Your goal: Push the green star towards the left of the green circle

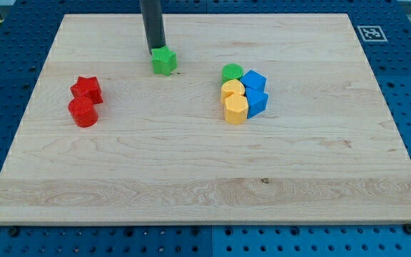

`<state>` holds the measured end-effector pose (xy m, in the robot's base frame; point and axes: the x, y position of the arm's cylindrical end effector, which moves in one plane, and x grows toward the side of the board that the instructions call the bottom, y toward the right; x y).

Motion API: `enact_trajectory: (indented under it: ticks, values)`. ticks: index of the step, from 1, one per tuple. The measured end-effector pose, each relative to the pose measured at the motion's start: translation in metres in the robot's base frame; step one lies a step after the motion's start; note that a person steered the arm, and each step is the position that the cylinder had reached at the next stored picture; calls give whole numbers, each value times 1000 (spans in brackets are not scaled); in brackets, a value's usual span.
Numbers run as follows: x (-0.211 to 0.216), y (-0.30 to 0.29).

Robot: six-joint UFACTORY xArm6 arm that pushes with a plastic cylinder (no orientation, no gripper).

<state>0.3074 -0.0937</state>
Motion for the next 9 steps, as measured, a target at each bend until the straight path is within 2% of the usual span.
enact_trajectory:
  ticks: [3, 4, 7, 9]
  values:
    - [2, -40]
    - [19, -34]
    - [8, -16]
    - [26, 21]
